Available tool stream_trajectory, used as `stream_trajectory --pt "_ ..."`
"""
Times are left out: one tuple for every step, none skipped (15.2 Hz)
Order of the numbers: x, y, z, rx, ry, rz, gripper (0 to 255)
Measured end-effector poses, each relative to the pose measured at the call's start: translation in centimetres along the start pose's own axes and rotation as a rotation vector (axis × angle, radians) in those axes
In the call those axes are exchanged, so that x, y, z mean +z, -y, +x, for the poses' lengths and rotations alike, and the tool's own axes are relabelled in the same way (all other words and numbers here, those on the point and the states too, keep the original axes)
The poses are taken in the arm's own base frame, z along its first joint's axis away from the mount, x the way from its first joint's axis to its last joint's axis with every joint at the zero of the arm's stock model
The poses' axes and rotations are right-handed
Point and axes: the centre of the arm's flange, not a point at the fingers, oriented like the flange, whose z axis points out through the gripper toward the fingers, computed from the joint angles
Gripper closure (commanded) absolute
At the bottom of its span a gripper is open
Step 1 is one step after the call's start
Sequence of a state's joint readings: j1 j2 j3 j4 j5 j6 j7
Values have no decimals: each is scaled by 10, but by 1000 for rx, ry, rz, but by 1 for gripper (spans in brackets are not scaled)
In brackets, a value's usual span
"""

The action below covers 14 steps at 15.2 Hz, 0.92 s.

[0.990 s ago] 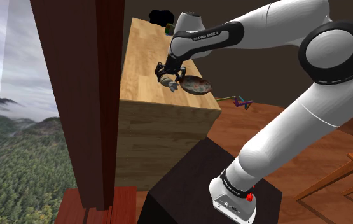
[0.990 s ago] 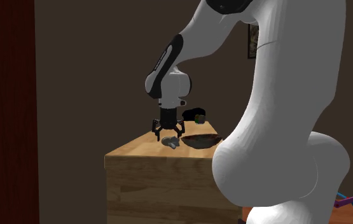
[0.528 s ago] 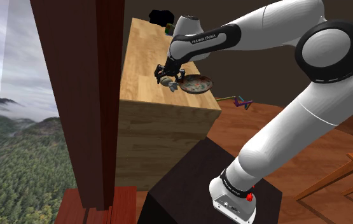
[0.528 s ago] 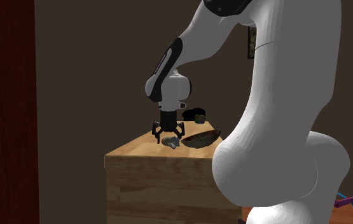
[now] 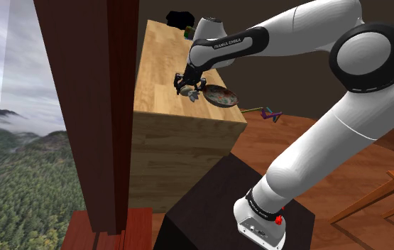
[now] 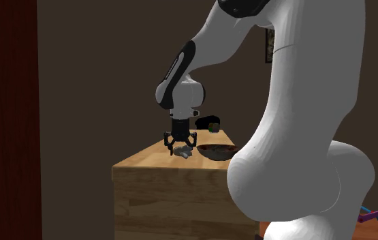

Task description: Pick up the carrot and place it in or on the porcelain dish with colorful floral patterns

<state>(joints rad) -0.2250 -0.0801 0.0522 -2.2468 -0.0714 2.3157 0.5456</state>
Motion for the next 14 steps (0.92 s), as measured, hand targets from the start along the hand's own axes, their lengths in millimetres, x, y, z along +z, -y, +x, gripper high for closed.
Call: stream_trajectory --pt "0 0 0 0 0 0 255" --pt "0 0 0 0 0 0 255" --pt "0 0 0 0 0 0 255" --pt "0 0 0 0 0 0 255" --pt "0 0 0 0 0 0 255" --pt "-2 1 0 0 0 0 255" --pt "-7 0 1 0 0 0 255" --pt "-11 0 2 0 0 0 255" --pt "-16 0 3 0 0 0 255" --pt "-21 0 5 0 0 0 255" --pt "-25 0 4 0 0 0 255" --pt "-31 1 5 0 0 0 255" --pt "-37 1 6 0 0 0 255" --pt "-42 0 6 0 0 0 255"
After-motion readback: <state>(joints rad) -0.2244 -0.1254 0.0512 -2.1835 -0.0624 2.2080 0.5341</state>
